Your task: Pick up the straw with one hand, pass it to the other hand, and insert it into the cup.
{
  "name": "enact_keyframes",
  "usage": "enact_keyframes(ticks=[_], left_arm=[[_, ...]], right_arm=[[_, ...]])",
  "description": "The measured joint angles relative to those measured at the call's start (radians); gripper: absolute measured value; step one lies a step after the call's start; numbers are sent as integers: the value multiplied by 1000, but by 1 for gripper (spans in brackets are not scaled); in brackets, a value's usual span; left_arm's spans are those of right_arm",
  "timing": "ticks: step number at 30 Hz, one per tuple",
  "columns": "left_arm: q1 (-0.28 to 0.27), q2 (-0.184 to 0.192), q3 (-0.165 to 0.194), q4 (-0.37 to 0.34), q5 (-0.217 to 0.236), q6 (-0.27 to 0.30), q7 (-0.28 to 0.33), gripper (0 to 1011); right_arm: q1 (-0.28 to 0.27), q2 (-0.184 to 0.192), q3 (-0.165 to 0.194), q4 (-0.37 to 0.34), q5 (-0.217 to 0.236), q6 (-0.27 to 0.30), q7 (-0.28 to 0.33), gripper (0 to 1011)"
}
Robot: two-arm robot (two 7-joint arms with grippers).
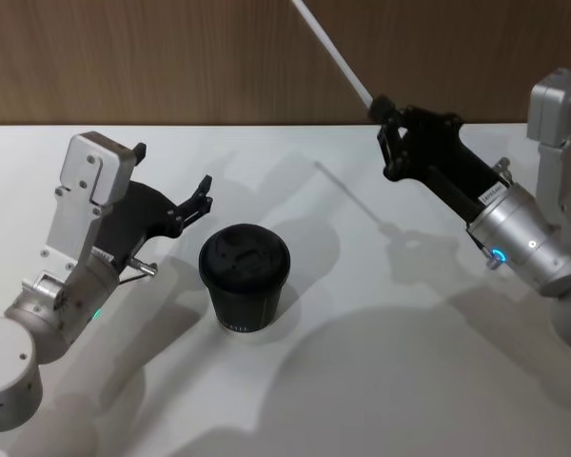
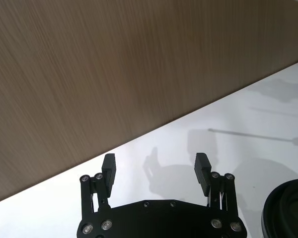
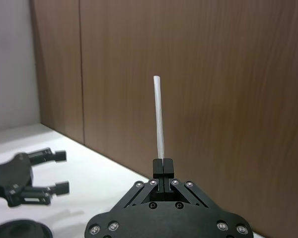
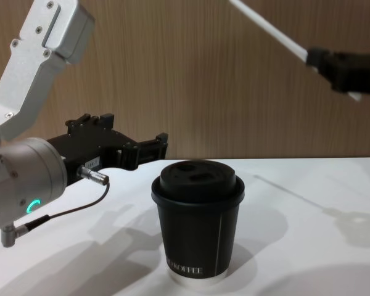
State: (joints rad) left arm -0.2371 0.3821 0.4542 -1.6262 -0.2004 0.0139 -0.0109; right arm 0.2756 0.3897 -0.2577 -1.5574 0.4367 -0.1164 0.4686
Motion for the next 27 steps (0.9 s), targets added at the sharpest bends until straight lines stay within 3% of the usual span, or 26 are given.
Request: enact_keyframes(ticks=[10,27], left_arm=[[0,0,0,0,0,0,0,997],[0,0,0,0,0,0,0,997]], right_arm=[[43,-39,-25,7,87,-48,93,2],[65,-59,-76,2,176,-45,186,2]])
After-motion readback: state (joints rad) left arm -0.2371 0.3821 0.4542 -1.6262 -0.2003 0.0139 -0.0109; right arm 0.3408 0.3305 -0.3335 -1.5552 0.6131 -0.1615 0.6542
